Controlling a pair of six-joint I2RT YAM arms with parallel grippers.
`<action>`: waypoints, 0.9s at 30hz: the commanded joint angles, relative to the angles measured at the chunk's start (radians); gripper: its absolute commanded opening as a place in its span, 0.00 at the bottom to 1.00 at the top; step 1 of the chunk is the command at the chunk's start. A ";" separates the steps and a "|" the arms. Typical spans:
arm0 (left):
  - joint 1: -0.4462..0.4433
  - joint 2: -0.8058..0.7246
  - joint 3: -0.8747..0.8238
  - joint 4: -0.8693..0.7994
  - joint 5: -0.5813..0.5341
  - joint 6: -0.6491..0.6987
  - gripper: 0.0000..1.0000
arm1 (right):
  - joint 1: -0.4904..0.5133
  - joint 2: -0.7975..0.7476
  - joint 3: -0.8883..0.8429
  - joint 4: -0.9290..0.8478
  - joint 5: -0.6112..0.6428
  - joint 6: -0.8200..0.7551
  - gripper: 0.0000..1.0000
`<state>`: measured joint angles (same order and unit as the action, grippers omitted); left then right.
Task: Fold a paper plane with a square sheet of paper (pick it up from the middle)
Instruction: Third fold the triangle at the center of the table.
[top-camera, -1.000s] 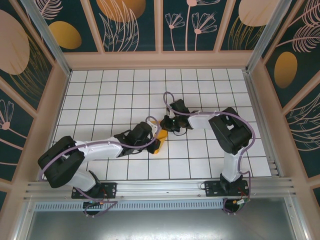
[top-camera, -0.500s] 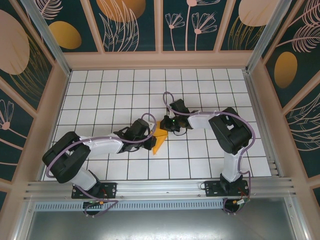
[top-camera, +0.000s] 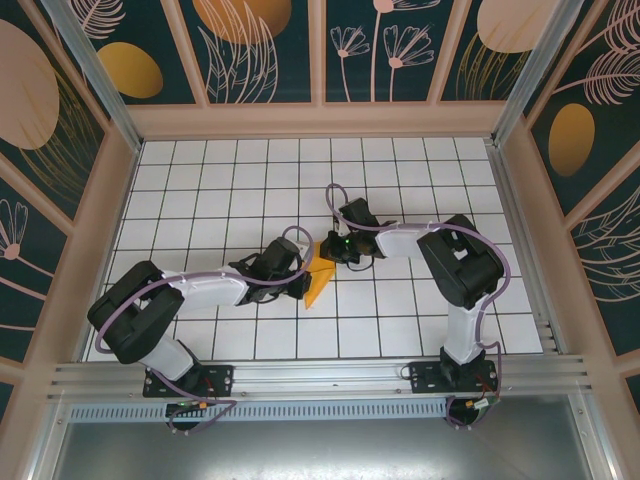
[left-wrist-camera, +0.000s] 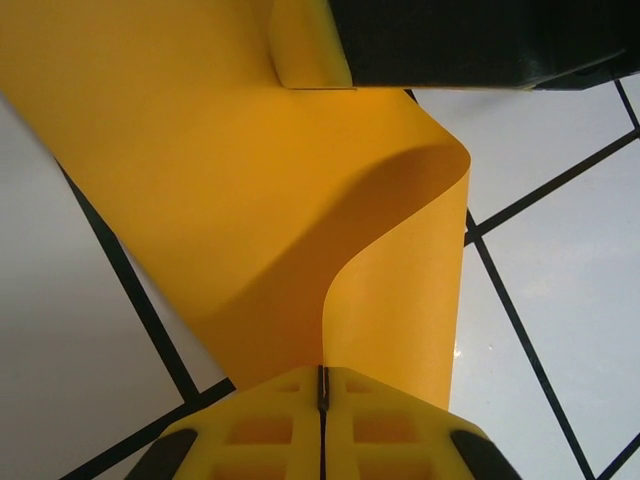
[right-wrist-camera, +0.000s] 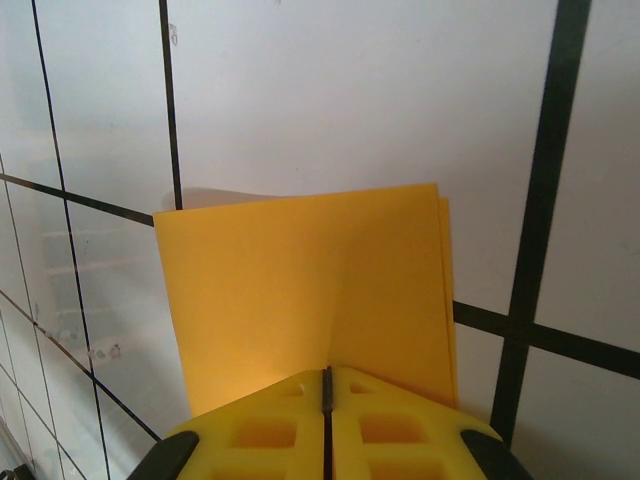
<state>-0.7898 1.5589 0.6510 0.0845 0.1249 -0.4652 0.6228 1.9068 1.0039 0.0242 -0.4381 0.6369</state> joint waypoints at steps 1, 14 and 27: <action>0.008 0.016 0.027 -0.020 -0.014 0.006 0.07 | 0.010 0.017 0.002 -0.044 0.029 -0.007 0.10; 0.006 0.043 0.038 -0.031 -0.037 0.005 0.07 | 0.012 0.019 0.002 -0.044 0.030 -0.003 0.11; 0.007 0.029 0.034 -0.040 -0.050 -0.001 0.07 | 0.013 0.026 0.007 -0.048 0.033 -0.002 0.11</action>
<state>-0.7898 1.5925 0.6689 0.0612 0.0933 -0.4652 0.6247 1.9064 1.0039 0.0246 -0.4351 0.6373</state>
